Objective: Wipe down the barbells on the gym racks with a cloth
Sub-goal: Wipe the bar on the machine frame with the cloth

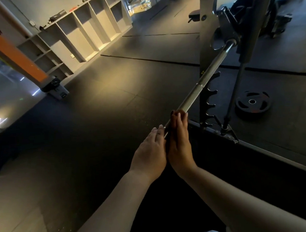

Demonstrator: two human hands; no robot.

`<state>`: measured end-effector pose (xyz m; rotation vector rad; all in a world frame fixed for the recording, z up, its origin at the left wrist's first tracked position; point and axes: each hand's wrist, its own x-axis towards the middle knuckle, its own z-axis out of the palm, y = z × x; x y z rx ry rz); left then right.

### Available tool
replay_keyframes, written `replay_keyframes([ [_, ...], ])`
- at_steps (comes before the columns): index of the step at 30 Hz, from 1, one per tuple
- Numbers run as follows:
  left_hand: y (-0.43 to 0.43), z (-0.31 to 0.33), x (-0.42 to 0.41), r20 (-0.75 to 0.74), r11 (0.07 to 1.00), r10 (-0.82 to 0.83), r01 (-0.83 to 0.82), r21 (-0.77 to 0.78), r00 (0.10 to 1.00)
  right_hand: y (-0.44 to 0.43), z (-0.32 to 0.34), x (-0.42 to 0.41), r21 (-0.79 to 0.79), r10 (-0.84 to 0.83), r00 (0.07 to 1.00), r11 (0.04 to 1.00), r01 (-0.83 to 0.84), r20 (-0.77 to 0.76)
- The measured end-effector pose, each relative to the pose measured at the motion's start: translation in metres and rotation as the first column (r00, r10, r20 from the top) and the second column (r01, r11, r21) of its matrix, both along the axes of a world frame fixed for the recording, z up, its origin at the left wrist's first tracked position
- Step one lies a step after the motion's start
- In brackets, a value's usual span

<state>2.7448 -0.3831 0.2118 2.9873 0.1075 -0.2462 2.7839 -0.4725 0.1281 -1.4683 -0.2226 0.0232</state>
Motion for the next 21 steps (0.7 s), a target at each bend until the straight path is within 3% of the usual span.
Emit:
replay_keyframes([
  [4,0.001,-0.001,-0.004,0.004,1.0,0.003,-0.003,-0.018,1.0,-0.012,0.017,0.037,-0.035,-0.07,0.994,0.997,0.067,-0.089],
  [8,0.005,-0.003,-0.015,0.063,0.998,0.021,-0.017,-0.063,0.998,-0.011,0.003,-0.001,-0.371,0.1,0.976,0.928,-0.021,0.195],
  [10,0.007,-0.003,-0.021,0.074,0.996,0.03,-0.024,-0.082,0.997,-0.014,-0.002,-0.012,-0.467,0.183,0.951,0.883,-0.047,0.251],
  [14,0.01,-0.003,-0.033,0.084,0.997,0.037,-0.032,-0.063,0.996,-0.03,0.006,0.015,-0.6,0.267,0.929,0.797,-0.064,0.255],
  [18,0.012,-0.001,-0.039,0.107,0.998,0.053,-0.048,-0.048,0.993,-0.028,0.024,0.027,-0.594,0.183,0.955,0.805,-0.01,0.232],
  [21,0.01,-0.002,-0.039,0.145,0.998,0.064,-0.061,-0.028,0.987,-0.024,0.028,0.014,-0.717,0.346,0.907,0.693,-0.074,0.24],
])
